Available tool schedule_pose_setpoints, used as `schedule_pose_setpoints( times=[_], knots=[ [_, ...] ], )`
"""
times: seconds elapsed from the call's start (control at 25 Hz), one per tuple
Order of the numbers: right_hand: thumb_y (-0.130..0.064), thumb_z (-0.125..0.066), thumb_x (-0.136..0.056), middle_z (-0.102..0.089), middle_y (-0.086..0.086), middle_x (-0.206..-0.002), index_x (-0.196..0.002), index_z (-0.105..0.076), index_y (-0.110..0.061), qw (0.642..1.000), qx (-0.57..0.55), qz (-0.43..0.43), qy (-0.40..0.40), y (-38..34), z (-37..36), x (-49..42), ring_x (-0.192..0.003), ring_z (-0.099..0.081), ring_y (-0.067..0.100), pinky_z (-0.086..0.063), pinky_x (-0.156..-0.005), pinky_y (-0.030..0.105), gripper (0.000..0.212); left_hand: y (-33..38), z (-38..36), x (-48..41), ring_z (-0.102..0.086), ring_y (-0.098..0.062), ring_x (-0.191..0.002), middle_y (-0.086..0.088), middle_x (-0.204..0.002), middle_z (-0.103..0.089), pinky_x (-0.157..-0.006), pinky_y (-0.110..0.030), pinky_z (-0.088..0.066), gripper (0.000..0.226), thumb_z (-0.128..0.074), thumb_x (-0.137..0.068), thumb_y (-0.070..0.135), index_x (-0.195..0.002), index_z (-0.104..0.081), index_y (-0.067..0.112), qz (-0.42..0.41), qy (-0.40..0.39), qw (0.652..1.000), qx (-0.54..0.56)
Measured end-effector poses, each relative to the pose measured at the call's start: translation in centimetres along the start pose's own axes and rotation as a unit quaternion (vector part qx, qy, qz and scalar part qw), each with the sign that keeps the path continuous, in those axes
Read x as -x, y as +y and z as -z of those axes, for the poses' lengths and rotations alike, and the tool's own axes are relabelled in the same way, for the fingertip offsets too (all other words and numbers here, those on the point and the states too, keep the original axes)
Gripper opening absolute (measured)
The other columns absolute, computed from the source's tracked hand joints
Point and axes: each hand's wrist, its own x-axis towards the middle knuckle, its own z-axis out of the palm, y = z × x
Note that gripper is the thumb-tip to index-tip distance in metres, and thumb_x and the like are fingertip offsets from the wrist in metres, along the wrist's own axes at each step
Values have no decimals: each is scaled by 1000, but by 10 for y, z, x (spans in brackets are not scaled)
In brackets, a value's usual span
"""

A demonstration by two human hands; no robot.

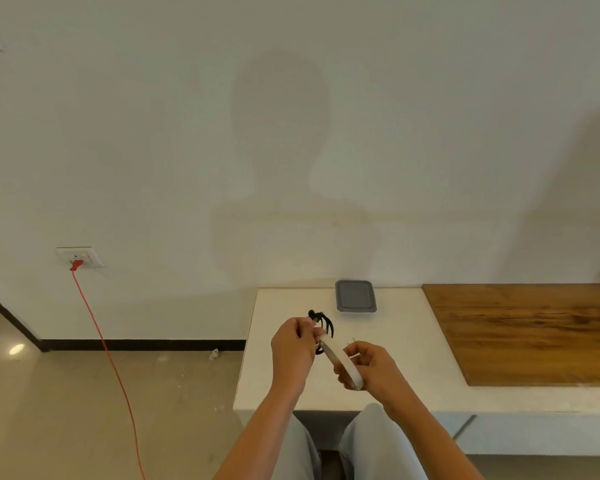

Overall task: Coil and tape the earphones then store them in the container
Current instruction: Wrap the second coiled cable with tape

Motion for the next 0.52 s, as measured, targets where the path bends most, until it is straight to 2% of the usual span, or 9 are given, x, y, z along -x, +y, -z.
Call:
schedule_pose_setpoints(
  times=[0.16, 0.2, 0.28, 0.36, 0.52],
  knots=[
    [-13, -68, -85, -69, -1, -90, -93, -59, -17, 993, 94, -69, -27, 31, -8, -9, -84, -69, 17, -59, -74, 25, 12, -11, 2, -28, -70, -17, -78, -5, -81, -73, -74, -22, -54, 21, -46, -99, 18, -90, -65, 14, 17, -16, 1000, 9],
    [-13, -66, -86, -67, 0, -95, -93, -57, -20, 991, 109, -79, -25, 38, -10, -14, -87, -67, 18, -59, -74, 25, 14, -15, 1, -34, -70, -16, -78, -6, -82, -73, -73, -21, -54, 20, -47, -98, 18, -91, -65, 13, 19, -29, 999, -2],
    [-13, -62, -89, -61, -2, -103, -100, -52, -25, 986, 144, -86, -26, 47, -14, -26, -92, -62, 17, -55, -64, 18, 19, -26, -4, -44, -71, -15, -77, -5, -83, -73, -73, -20, -55, 19, -47, -98, 18, -92, -64, 13, 13, -36, 999, -16],
    [-15, -59, -91, -54, -4, -104, -109, -48, -29, 982, 167, -85, -28, 54, -16, -43, -93, -57, 15, -50, -63, 14, 25, -40, -12, -54, -70, -11, -78, -4, -85, -72, -70, -15, -54, 18, -47, -99, 18, -91, -62, 14, -1, -34, 999, -24],
    [-19, -62, -89, -56, -7, -99, -107, -51, -32, 973, 211, -90, -30, 90, -21, -88, -90, -58, 12, -54, -76, 20, 24, -86, -35, -81, -66, -2, -81, 3, -89, -69, -65, -4, -48, 14, -50, -99, 21, -93, -59, 14, -25, -54, 995, -76]
  ],
)
